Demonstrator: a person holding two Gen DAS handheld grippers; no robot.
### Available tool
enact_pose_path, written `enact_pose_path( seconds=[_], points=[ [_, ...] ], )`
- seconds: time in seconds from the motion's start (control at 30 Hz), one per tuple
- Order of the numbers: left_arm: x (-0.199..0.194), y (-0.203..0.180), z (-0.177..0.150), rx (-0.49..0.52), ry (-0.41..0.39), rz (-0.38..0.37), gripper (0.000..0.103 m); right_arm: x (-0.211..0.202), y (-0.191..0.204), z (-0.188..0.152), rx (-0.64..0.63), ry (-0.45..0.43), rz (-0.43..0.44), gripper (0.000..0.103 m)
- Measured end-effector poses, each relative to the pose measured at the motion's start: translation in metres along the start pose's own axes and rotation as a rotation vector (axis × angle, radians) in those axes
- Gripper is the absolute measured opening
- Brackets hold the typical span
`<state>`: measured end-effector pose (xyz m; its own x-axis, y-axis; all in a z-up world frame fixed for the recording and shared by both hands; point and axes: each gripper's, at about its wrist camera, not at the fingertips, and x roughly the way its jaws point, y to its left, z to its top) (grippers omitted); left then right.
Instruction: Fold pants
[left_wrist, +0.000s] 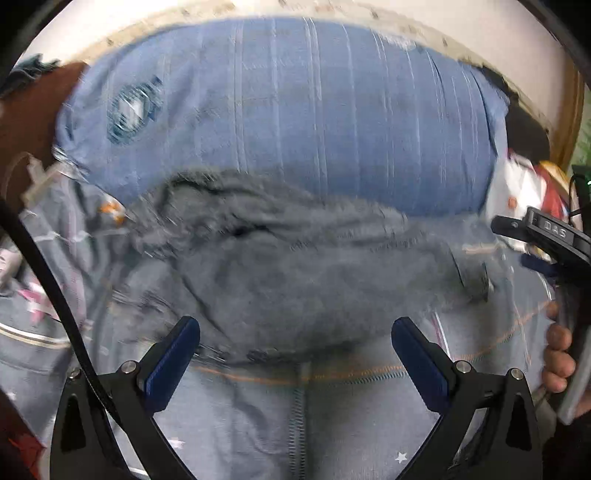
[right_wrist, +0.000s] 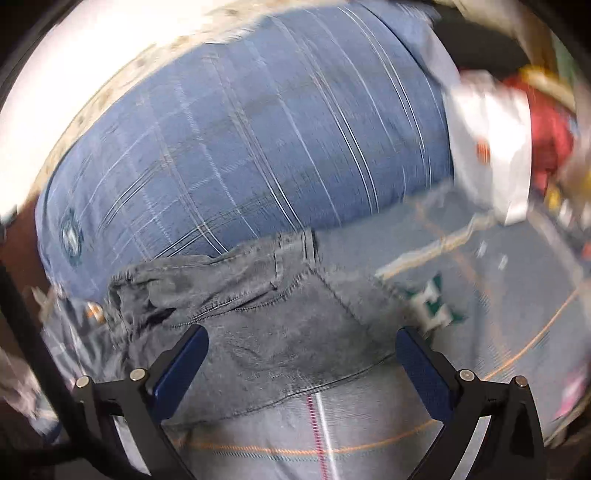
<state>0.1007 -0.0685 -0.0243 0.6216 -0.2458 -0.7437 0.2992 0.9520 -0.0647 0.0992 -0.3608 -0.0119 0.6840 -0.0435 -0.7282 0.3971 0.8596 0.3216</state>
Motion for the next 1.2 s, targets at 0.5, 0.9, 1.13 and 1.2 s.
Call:
enact_pose_path(
  seconds=[0.5,0.9,1.13,1.2],
  points=[
    [0.056,-0.040,0.000,0.018,0.071,0.020,0.103,0.070,-0.036,-0.017,0.093,0.156,-0.053,0.082],
    [0.061,-0.058,-0.012,0.073,0.046,-0.061,0.103,0.059,-0.070,-0.026,0.147,0.173,-0.059,0.069],
    [0.095,-0.093,-0.014,0.158,0.085,-0.152,0.103,0.075,-0.097,-0.030,0.235,0.242,0.016,0.065],
    [0.111,-0.109,-0.015,0.206,0.115,-0.199,0.103,0.088,-0.103,-0.029,0.273,0.272,0.051,0.065]
  ],
)
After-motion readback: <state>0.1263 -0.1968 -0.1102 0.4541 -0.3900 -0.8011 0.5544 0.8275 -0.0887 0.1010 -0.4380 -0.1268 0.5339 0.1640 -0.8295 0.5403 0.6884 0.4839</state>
